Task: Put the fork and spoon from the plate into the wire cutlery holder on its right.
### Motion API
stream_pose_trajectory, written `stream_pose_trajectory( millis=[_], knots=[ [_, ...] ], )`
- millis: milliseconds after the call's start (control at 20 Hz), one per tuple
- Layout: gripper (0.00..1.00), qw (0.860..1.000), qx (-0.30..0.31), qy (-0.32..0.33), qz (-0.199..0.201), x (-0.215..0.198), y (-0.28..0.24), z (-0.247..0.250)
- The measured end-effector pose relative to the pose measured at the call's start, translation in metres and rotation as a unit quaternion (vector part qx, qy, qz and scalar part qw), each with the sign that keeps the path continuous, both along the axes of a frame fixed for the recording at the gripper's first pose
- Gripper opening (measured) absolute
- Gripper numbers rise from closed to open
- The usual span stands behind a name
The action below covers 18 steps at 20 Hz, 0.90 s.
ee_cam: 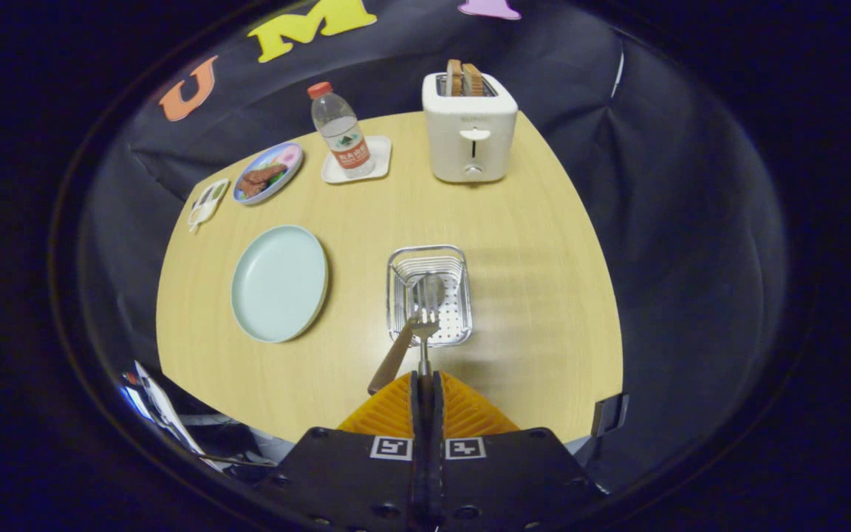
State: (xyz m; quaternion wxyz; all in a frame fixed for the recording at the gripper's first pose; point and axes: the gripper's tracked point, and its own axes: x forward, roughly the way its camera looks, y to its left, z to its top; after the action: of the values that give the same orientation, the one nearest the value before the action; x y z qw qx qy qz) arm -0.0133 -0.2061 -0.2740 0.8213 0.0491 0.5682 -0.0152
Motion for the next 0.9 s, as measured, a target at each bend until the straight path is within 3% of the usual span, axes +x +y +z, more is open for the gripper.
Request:
stream_pose_trajectory(
  millis=[300, 550, 900],
  knots=[
    [0.02, 0.997, 0.022, 0.050, -0.052, 0.013, -0.008, -0.004],
    [0.01, 0.995, 0.037, 0.090, -0.034, 0.019, 0.002, -0.009],
    [0.06, 0.996, 0.020, 0.079, -0.037, 0.030, -0.001, -0.011]
  ],
)
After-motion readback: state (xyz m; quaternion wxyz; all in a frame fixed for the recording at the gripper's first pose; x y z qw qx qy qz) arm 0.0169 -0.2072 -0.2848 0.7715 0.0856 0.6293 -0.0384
